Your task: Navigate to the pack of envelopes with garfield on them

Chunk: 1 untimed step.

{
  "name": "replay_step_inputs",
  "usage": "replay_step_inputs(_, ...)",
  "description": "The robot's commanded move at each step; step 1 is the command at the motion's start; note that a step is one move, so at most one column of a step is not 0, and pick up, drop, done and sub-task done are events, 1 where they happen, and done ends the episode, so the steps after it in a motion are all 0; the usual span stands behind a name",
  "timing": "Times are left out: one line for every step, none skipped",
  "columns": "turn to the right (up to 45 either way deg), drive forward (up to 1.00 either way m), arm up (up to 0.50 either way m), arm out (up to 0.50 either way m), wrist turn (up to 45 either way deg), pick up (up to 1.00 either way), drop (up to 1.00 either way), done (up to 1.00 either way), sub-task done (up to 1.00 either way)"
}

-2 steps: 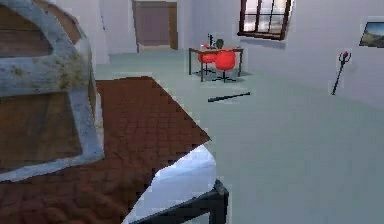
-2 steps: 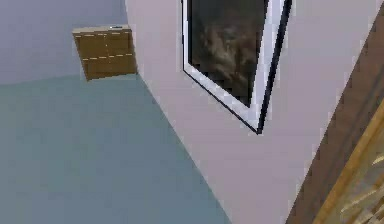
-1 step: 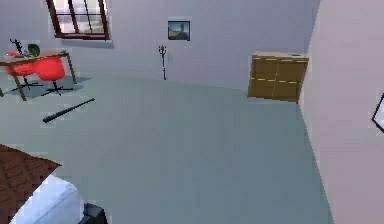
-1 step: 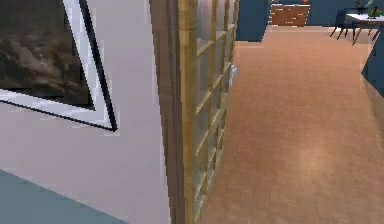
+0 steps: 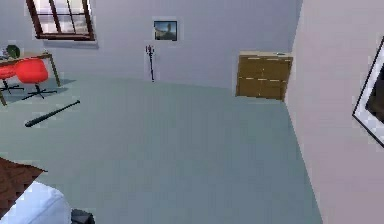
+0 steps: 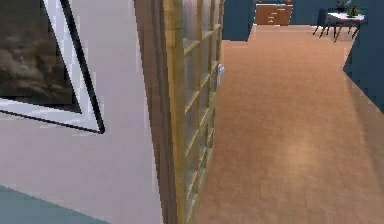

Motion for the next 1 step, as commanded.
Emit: replay_step_inputs(0.0,0.95,0.00,0.00,0.0,0.00,0.00,0.00,0.00)
